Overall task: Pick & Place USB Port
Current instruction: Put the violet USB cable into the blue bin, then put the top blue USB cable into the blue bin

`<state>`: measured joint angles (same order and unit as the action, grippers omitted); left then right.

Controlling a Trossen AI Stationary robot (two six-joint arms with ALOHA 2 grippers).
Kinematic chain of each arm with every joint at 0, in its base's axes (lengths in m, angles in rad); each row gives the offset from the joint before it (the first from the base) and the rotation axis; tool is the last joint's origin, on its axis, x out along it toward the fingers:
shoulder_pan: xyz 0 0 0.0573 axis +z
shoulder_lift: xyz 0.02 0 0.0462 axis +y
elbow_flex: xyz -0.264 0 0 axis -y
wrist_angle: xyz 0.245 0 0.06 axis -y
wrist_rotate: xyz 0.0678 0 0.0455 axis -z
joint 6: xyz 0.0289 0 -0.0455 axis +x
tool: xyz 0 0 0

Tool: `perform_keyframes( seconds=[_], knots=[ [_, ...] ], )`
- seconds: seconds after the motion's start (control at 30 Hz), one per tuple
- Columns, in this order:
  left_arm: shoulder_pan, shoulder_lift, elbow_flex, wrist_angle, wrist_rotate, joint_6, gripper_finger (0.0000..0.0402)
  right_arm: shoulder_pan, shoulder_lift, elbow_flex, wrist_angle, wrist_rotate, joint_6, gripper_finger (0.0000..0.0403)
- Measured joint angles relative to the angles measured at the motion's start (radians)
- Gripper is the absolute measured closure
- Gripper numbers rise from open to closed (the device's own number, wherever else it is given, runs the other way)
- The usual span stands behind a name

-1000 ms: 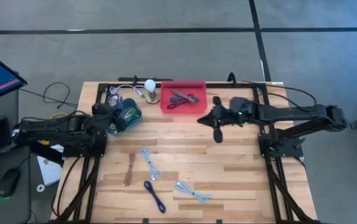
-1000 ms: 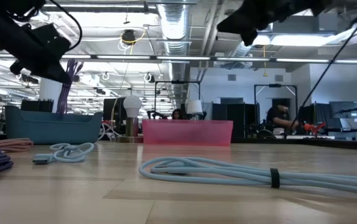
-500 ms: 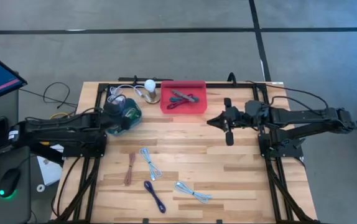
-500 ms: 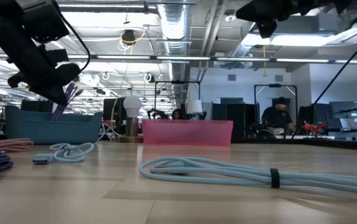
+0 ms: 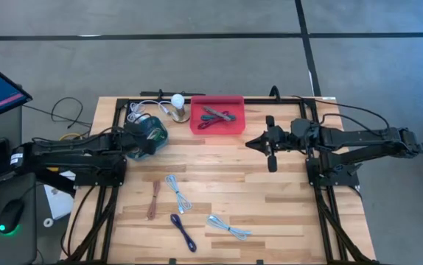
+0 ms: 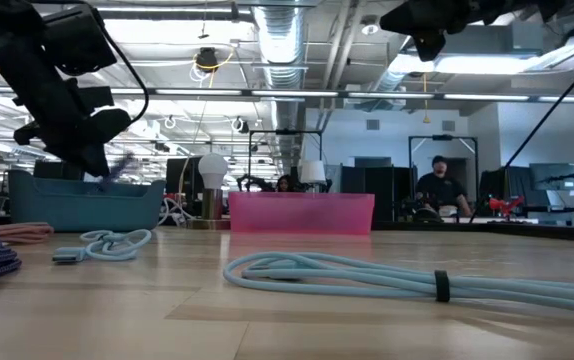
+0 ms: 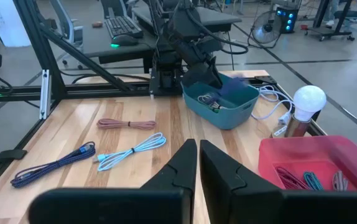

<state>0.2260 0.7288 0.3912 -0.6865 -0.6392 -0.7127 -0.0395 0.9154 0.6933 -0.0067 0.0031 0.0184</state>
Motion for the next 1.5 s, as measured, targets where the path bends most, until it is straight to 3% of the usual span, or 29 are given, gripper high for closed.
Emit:
perform_keyframes(
  seconds=[0.23, 0.47, 0.6, 0.73, 0.93, 1.07, 1.27, 1.5],
  knots=[
    [0.0, 0.0, 0.0, 0.011, -0.004, 0.052, 0.0281, 0.0, -0.006, 0.0, -0.009, -0.002, -0.002, 0.039],
    [-0.024, -0.007, 0.0, 0.142, 0.001, 0.221, 0.03, 0.001, -0.06, 0.0, -0.066, -0.004, -0.017, 0.0388],
    [-0.046, -0.02, 0.0, 0.257, 0.1, 0.355, 0.0317, 0.017, -0.102, 0.0, -0.091, -0.005, -0.017, 0.039],
    [-0.08, -0.035, 0.0, 0.364, 0.304, 0.479, 0.033, 0.045, -0.14, 0.0, -0.108, -0.006, -0.017, 0.0389],
    [-0.16, -0.036, 0.0, 0.568, 0.501, 0.554, 0.0349, 0.074, -0.166, 0.0, -0.133, -0.006, -0.017, 0.0389],
    [-0.218, -0.036, 0.011, 0.719, 0.564, 0.632, 0.036, 0.084, -0.163, 0.0, -0.151, -0.006, -0.017, 0.0387],
    [-0.274, -0.036, 0.084, 0.734, 0.583, 0.713, 0.0375, 0.085, -0.161, 0.0, -0.18, -0.006, -0.017, 0.0388],
    [-0.248, -0.035, 0.098, 0.788, 0.58, 0.704, 0.0385, 0.085, -0.161, 0.0, -0.182, -0.006, -0.017, 0.0386]
  ],
)
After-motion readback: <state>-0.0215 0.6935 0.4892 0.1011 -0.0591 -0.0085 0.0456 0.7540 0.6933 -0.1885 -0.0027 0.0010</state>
